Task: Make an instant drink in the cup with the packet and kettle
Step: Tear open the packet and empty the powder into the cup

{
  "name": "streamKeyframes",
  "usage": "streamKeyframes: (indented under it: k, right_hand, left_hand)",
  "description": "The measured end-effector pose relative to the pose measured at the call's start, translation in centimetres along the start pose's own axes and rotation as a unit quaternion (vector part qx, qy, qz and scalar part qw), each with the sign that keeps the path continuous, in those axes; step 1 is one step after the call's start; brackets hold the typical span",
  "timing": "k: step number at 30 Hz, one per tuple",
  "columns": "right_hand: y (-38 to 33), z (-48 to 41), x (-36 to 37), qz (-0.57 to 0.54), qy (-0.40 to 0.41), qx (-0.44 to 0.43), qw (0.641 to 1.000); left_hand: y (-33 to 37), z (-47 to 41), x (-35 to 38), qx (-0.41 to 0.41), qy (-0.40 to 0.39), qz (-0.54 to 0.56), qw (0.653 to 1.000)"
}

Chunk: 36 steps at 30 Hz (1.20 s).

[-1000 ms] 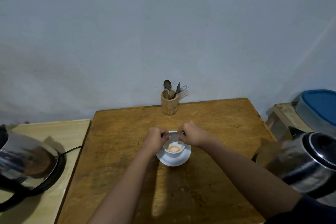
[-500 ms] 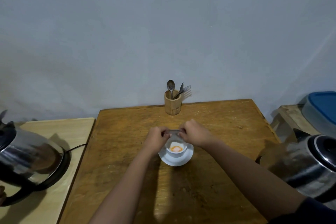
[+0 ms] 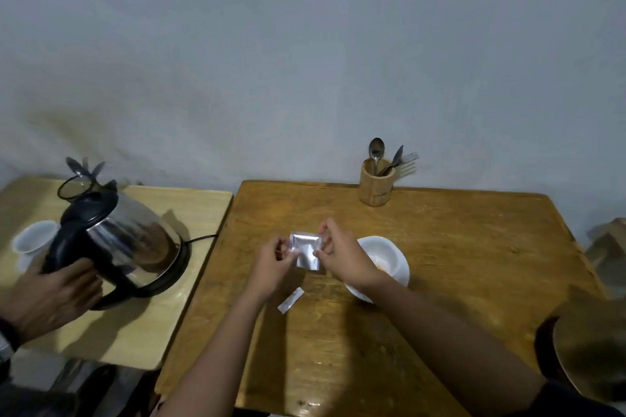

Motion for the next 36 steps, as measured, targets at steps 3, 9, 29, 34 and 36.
streamKeyframes:
  k: [3, 9, 29, 34, 36]
  right_hand:
    - [0.6, 0.0, 3.6, 0.004, -0.033, 0.016, 0.999]
    - [2.3, 0.8, 8.1, 0.009, -0.069, 0.037, 0.997]
    - [2.4, 3.4, 11.2, 0.174, -0.051, -0.1, 0.978]
    - [2.3, 4.1, 11.5, 0.19, -0.056, -0.105, 0.975]
    - [2.0, 4.2, 11.5, 0.224, -0.074, -0.098, 0.967]
  left_hand:
    - [-3.7, 1.2, -1.1, -0.057, 0.027, -0.006, 0.998]
    - [-7.7, 2.9, -1.1, -0.096, 0.039, -0.054, 0.993]
    - [-8.6, 4.9, 0.3, 0.0, 0.02, -0.17, 0.985]
    - [-8.6, 5.6, 0.9, 0.039, -0.008, -0.223, 0.974]
    - [-8.9, 5.9, 1.1, 0.037, -0.016, -0.237, 0.971]
Point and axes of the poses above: each hand's wrist, its own z-axis away from the middle knuckle, its own x-axis out of the palm, y = z × x, the point moved 8 cm from there along -z, towards the middle knuckle, and after that the axes turned 15 degrees about z, right-handed, at the moved point
